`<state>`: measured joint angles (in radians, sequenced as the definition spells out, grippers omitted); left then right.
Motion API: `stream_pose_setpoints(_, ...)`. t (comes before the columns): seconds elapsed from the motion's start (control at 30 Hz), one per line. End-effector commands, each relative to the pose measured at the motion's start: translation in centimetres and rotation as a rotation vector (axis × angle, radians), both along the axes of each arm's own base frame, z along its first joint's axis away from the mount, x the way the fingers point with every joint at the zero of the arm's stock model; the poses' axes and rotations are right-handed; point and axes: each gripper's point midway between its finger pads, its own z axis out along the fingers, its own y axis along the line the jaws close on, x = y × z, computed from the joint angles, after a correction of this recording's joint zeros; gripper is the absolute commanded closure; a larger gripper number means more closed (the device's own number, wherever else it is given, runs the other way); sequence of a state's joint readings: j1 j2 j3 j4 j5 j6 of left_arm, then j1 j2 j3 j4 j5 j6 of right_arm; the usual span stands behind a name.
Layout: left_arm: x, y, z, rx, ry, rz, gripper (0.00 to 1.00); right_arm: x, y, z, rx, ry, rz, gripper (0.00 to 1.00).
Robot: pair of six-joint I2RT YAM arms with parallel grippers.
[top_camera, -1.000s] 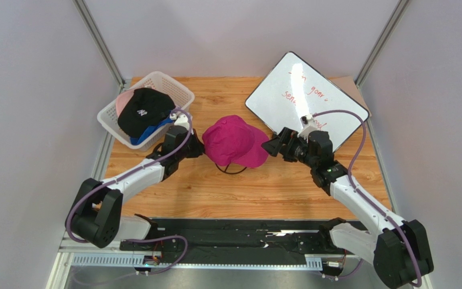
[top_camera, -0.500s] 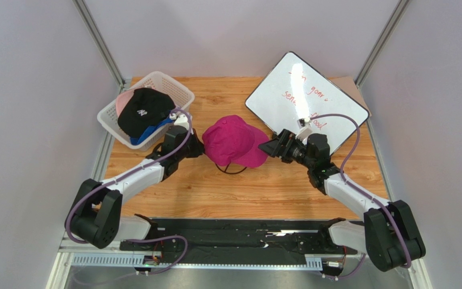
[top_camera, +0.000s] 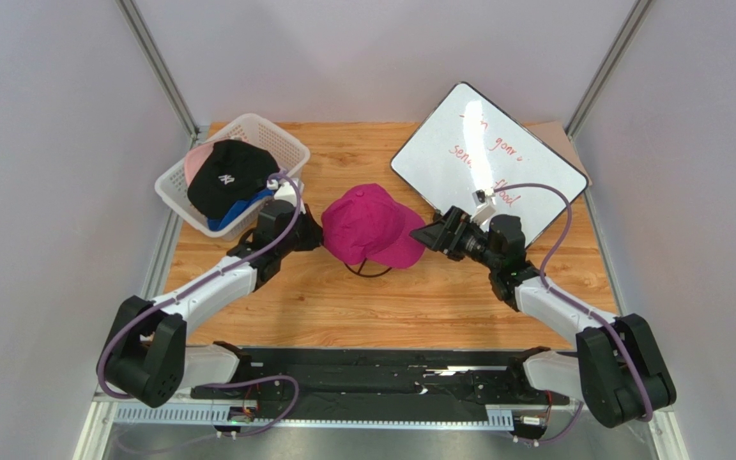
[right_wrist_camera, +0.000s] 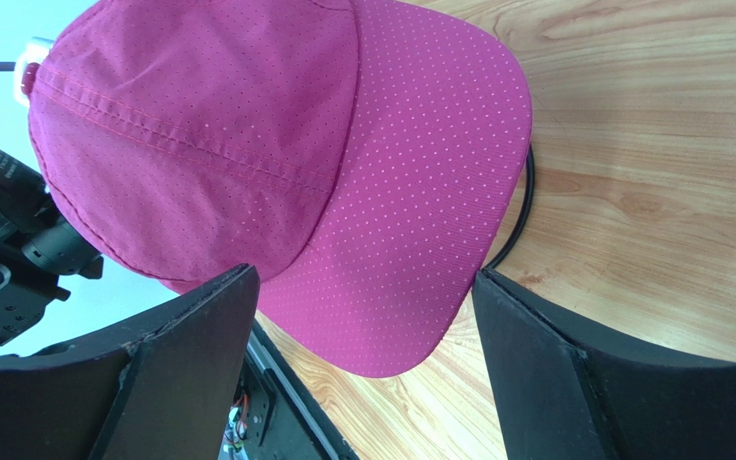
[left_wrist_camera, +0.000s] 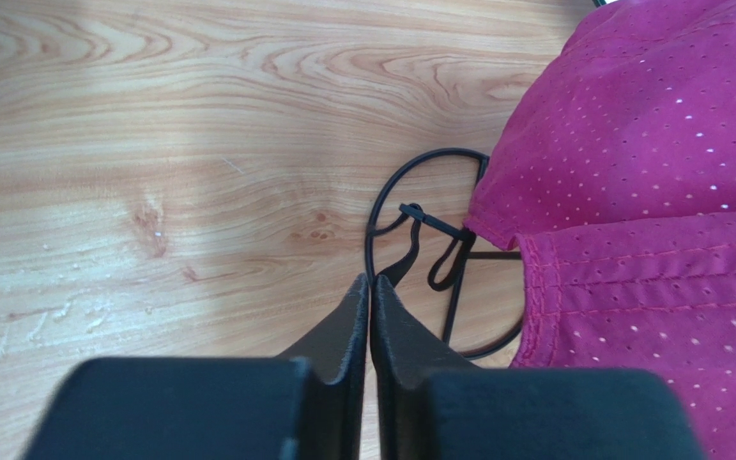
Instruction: Stack the hats
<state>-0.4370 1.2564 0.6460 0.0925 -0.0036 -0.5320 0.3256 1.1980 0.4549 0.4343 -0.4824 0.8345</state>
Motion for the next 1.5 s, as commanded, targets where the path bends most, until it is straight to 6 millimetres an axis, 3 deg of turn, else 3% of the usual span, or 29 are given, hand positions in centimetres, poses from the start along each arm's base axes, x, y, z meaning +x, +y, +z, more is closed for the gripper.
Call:
stream_pose_setpoints(0.0,0.0,0.0,0.2,0.016,0.000,-0.017,0.83,0.4,0.2,1.8,0.040,-0.068,0.003,0.12)
stream_pose_setpoints(0.07,-0.1,0.0,0.8,0.013,-0.010,-0.015,0.55,0.4,0.1,2.1,0.037,-0.073,-0.001,0.12)
stream_pose_setpoints(0.13,-0.3,0.7,1.2,0.026,-0.016,0.013,0.38,0.3,0.1,2.2,0.035,-0.075,0.000,0.12)
stream_pose_setpoints(0.27,-0.6,1.3,2.7,0.020,-0.052,0.035,0.19,0.3,0.0,2.2,0.033,-0.075,-0.001,0.12)
stream_pose_setpoints(0.37,-1.3,2.0,3.2,0.029,-0.048,0.054,0.12,0.3,0.0,2.1,0.033,-0.075,-0.003,0.12)
stream_pose_setpoints(0.4,-1.6,2.3,3.2,0.036,-0.044,0.062,0.02,0.3,0.0,2.1,0.032,-0.073,-0.003,0.12)
stream_pose_setpoints(0.53,-2.2,3.6,2.9,0.076,-0.033,0.099,0.02,0.4,0.0,2.3,0.033,-0.078,-0.006,0.12)
stream_pose_setpoints(0.67,-2.8,6.2,2.1,0.129,-0.018,0.187,0.00,0.3,0.0,2.2,0.033,-0.078,-0.004,0.12)
stream_pose_setpoints(1.0,-3.1,11.7,8.7,0.218,-0.184,0.357,0.00,0.1,-0.1,2.8,0.028,-0.091,-0.001,0.12)
stream_pose_setpoints(1.17,-0.7,13.4,11.4,0.246,-0.256,0.430,0.00,0.2,0.0,3.0,0.024,-0.094,0.002,0.12)
stream_pose_setpoints(1.47,4.8,17.6,13.4,0.375,-0.337,0.573,0.02,0.0,-0.1,3.0,0.018,-0.094,0.002,0.12)
